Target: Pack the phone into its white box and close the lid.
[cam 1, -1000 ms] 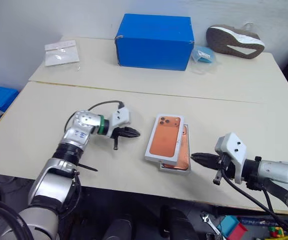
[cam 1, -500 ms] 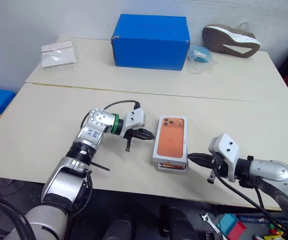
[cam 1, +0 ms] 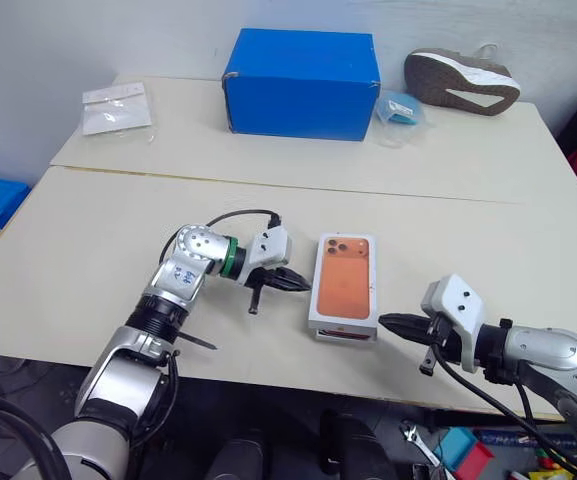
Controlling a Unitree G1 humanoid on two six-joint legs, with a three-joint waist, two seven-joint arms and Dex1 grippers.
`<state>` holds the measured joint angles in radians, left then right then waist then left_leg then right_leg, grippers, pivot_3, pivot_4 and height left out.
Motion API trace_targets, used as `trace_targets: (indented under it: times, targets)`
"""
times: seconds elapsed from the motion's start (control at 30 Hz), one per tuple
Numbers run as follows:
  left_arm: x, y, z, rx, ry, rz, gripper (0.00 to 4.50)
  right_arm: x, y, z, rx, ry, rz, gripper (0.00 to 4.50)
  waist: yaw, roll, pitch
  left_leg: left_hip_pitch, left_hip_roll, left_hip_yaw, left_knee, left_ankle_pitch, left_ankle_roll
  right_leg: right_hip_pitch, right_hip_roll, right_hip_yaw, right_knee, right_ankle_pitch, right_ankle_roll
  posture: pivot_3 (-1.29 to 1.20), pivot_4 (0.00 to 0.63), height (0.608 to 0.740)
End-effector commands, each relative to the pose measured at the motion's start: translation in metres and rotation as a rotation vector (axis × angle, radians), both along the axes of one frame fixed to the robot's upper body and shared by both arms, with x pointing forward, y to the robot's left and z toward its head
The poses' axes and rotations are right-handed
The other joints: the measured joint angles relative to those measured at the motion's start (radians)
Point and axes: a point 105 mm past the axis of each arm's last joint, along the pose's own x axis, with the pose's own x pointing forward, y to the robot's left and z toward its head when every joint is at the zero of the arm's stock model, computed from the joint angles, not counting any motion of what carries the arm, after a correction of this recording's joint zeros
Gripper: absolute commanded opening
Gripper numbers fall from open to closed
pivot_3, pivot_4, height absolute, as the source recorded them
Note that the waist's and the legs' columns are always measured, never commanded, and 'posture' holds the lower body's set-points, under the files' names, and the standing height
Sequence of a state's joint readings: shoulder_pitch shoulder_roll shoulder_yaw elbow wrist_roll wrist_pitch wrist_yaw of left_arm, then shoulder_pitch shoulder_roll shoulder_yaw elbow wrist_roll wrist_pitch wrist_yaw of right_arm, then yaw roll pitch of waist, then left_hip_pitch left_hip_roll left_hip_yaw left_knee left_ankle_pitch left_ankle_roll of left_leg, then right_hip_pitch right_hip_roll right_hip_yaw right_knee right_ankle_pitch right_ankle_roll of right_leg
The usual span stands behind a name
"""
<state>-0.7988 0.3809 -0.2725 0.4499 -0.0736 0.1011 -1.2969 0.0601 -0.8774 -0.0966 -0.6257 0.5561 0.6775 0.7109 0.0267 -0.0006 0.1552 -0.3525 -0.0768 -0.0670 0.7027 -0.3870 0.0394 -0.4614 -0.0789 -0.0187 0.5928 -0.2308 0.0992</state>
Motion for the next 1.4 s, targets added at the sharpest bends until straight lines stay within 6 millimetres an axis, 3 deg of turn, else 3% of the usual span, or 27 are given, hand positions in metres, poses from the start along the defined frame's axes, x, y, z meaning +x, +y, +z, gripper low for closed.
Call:
trace_targets:
  times: [0.03,0.27,0.7,0.93,1.07,1.2,1.4]
  targets:
    - [-0.003,-0.006,0.009,-0.033,-0.019,-0.027,0.00,-0.002,0.005,0.008,-0.002,-0.042,0.027,0.04,0.000,0.000,0.000,0.000,0.000,0.000,0.000,0.000,0.000,0.000,0.000,0.000,0.000,0.000,0.000,0.00,0.150,0.740]
    - [-0.022,-0.018,0.002,-0.029,0.001,-0.100,0.00,-0.013,0.010,0.007,-0.005,-0.018,0.079,0.04,0.001,0.000,0.000,0.000,0.000,0.000,0.000,0.000,0.000,0.000,0.000,0.000,0.000,0.000,0.000,0.00,0.150,0.740]
    - [-0.036,-0.012,0.000,-0.023,0.034,-0.124,0.00,-0.023,-0.001,0.001,-0.021,0.007,0.042,0.04,0.001,0.000,0.000,0.000,0.000,0.000,0.001,0.000,0.000,0.000,0.000,0.000,0.000,0.000,0.000,0.00,0.150,0.740]
    - [-0.026,0.014,-0.001,0.026,0.023,-0.080,0.00,-0.029,-0.005,0.000,-0.020,0.005,0.049,0.04,-0.001,0.000,0.000,0.001,0.000,0.000,0.001,0.000,0.000,0.000,0.000,0.001,0.001,0.000,0.000,0.00,0.150,0.740]
    - [-0.023,0.022,0.022,-0.043,0.084,-0.066,0.00,-0.032,0.002,0.014,0.056,-0.013,0.084,0.04,0.000,0.000,0.000,0.001,0.000,0.000,0.001,0.000,0.000,0.000,0.000,0.001,0.001,0.000,0.000,0.00,0.150,0.740]
    - [-0.026,0.004,0.040,-0.123,0.162,-0.095,0.00,-0.034,0.015,0.025,0.135,-0.016,0.122,0.04,0.005,0.000,0.000,0.000,0.000,0.000,0.001,0.000,0.000,0.001,0.000,0.000,0.001,0.000,0.000,0.00,0.150,0.740]
    - [-0.033,-0.021,0.011,-0.043,0.139,-0.134,0.00,-0.024,0.027,0.005,0.093,0.014,0.120,0.04,0.001,0.000,0.000,0.000,0.000,0.000,0.001,-0.001,0.001,0.001,0.000,0.000,0.000,0.000,0.000,0.00,0.150,0.740]
